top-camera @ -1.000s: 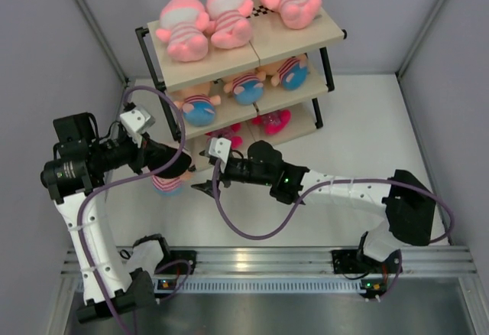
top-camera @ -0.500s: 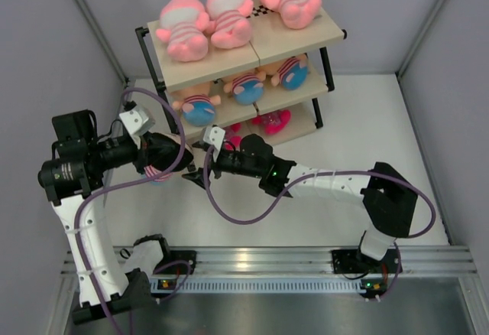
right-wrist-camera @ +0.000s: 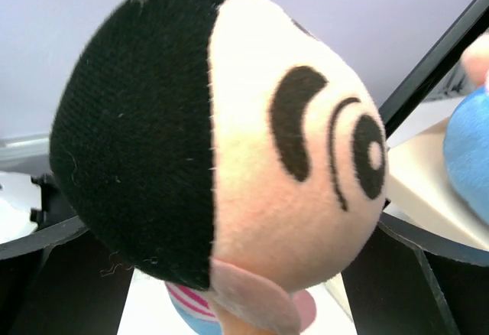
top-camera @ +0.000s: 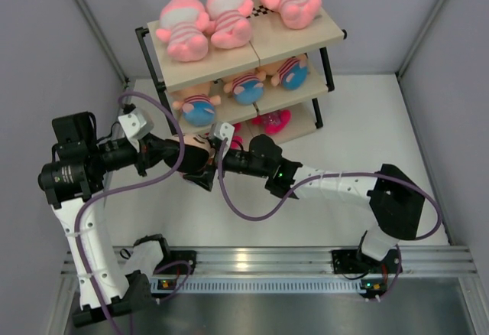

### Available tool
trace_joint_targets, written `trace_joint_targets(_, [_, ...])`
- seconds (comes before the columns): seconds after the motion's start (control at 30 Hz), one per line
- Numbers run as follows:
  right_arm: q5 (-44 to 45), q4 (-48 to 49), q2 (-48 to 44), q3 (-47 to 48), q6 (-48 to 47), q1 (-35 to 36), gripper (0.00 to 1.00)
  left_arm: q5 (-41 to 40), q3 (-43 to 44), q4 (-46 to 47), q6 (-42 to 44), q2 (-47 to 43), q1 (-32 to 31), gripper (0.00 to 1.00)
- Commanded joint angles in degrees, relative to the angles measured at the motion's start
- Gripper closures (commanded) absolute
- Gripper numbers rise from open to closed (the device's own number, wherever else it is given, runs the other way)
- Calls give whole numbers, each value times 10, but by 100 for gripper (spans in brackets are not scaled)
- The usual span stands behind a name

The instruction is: Place and organize the stuffed toys onto the shelf

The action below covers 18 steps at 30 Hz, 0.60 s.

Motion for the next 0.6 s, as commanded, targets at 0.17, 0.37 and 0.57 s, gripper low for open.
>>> trace_joint_targets(0.17, [-15, 100, 6, 41, 47, -1, 1, 73, -6, -87, 11, -7, -3, 100])
trace_joint_targets(0.37, [-1, 93, -15, 34, 57, 0, 87, 24, -29, -87, 13, -9, -2, 100])
trace_joint_targets(0.57, [128, -66, -138, -24, -23, 2, 99, -49, -35, -87, 19, 1, -2, 12])
